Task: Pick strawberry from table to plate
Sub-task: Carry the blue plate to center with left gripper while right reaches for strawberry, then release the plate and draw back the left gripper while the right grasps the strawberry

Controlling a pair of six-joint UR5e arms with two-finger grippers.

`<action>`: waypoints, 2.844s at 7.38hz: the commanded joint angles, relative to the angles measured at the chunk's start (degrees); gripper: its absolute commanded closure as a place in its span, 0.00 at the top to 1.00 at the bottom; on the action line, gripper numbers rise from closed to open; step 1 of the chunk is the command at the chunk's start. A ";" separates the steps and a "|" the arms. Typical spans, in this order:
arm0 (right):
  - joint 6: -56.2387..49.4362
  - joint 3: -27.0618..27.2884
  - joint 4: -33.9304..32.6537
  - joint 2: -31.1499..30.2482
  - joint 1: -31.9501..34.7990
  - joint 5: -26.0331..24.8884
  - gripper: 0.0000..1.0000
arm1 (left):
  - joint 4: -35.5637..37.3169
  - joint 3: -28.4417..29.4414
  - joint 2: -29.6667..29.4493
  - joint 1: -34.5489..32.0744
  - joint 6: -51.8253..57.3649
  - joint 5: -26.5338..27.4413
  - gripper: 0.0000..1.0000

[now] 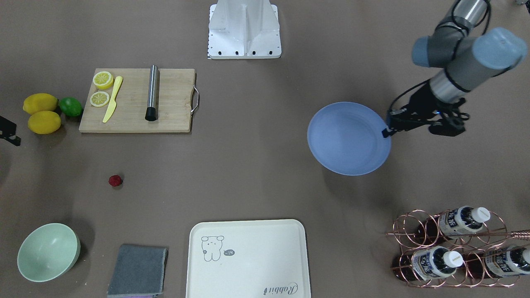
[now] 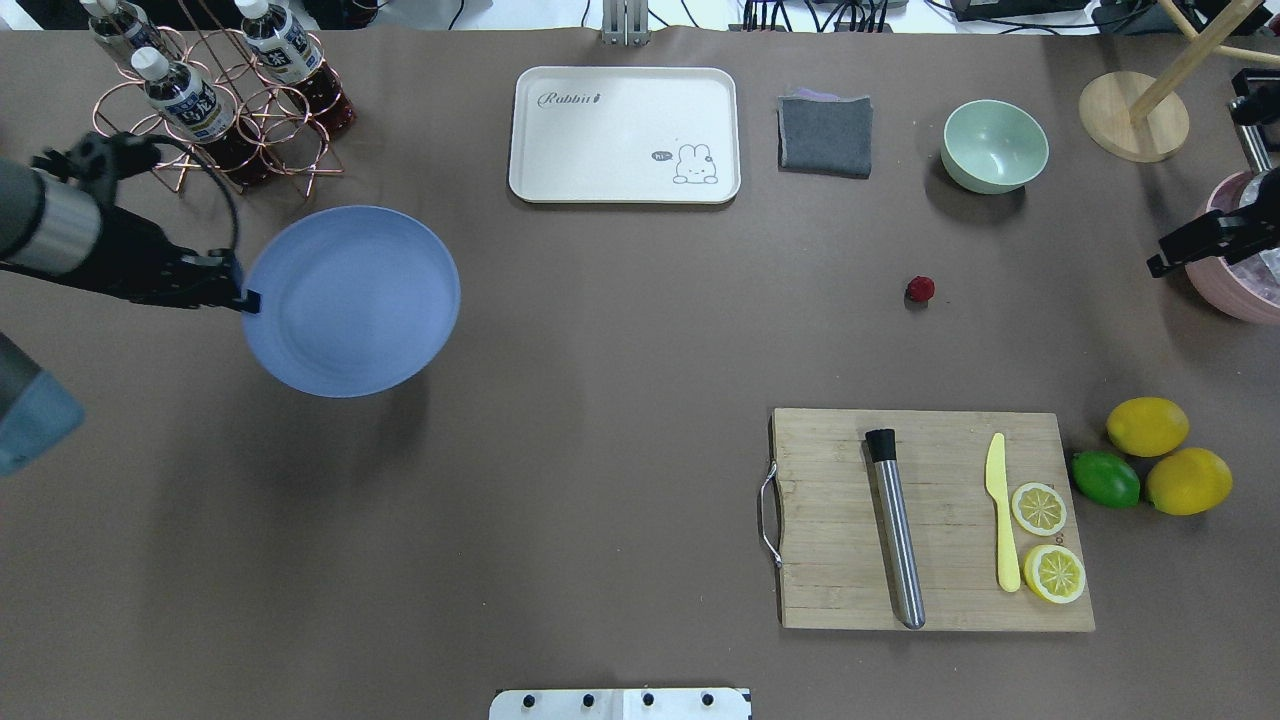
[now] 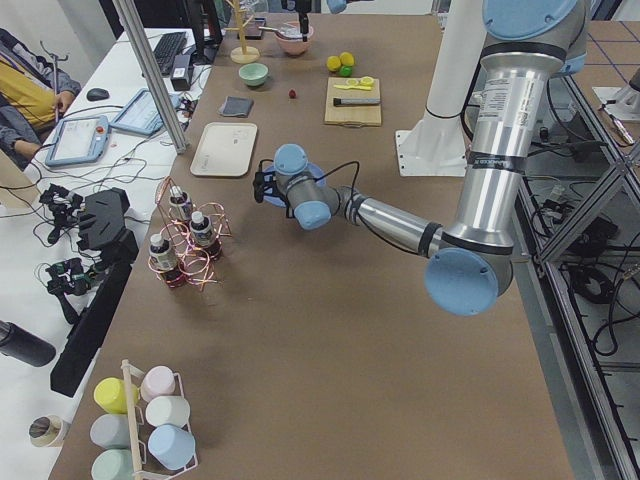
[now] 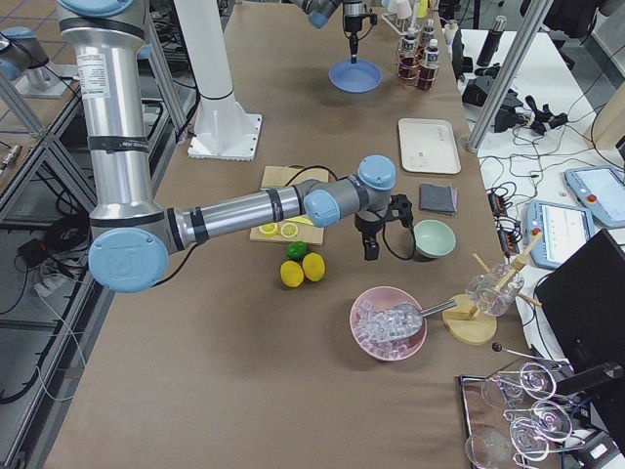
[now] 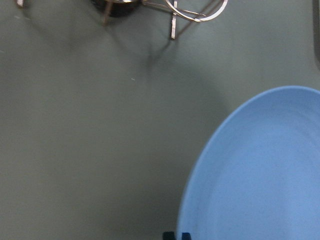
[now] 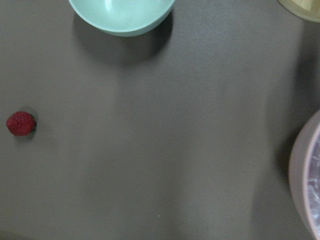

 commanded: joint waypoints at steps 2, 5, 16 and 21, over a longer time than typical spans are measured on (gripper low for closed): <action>21.66 -4.36 12.65 5.12 -13.92 -11.48 0.99 | 11.62 -2.94 -11.80 15.46 -10.39 14.58 0.00; 25.58 -12.55 16.07 11.26 -17.99 -15.03 0.98 | 13.47 -0.56 -17.37 20.69 -15.51 20.16 0.00; 27.78 -14.42 15.28 16.97 -19.94 -17.41 0.00 | 13.29 0.06 -17.81 24.31 -16.05 24.47 0.64; 47.16 -3.36 5.37 24.35 -30.35 -20.97 0.00 | 13.38 -1.09 -11.86 8.88 -1.51 12.55 0.64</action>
